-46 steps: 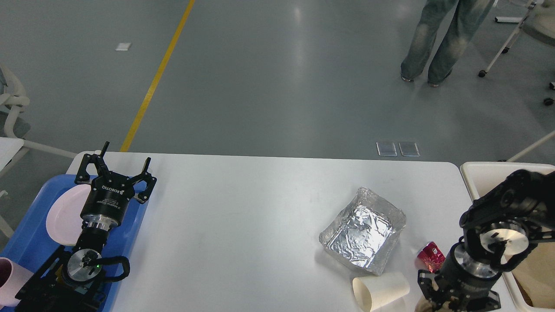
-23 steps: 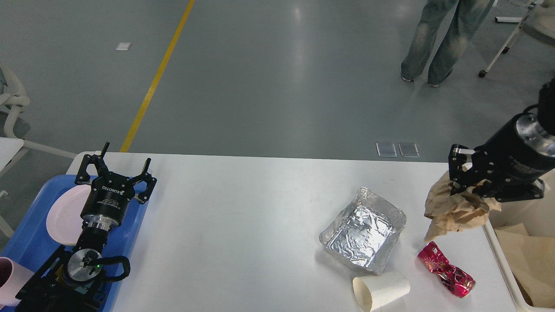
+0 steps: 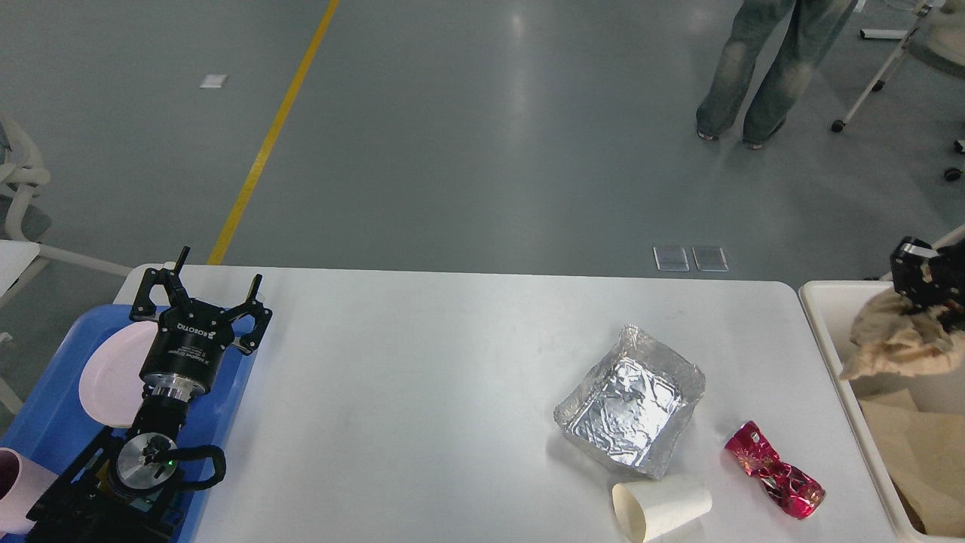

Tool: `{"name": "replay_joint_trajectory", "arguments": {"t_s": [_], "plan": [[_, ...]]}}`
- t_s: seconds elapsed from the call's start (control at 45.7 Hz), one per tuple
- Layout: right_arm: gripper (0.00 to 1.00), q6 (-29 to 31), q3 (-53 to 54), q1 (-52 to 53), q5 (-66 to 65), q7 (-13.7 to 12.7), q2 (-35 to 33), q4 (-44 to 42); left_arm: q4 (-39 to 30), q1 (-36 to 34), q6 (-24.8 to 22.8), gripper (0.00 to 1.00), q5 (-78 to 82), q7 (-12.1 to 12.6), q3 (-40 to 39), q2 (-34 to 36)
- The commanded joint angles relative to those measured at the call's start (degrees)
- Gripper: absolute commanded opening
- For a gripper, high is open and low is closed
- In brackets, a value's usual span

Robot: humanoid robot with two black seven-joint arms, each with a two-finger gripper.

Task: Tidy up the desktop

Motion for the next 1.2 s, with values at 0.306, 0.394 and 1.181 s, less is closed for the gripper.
{"name": "replay_joint_trajectory", "arguments": {"t_s": [0.306, 0.394, 1.181], "plan": [[0.0, -13.5, 13.9, -41.7, 0.8, -0.1, -3.2, -34.7, 0.0, 0.0, 0.0, 0.96, 0.0, -0.1, 0.0, 0.0], [0.0, -13.5, 18.3, -53.9, 0.6, 0.1, -2.8, -47.7, 0.0, 0.0, 0.0, 0.96, 0.0, -0.1, 0.0, 0.0], [0.76, -18.6, 25.8, -90.3, 0.3, 0.6, 10.2, -84.0, 0.0, 0.0, -0.1, 0.96, 0.0, -0.1, 0.0, 0.0]]}}
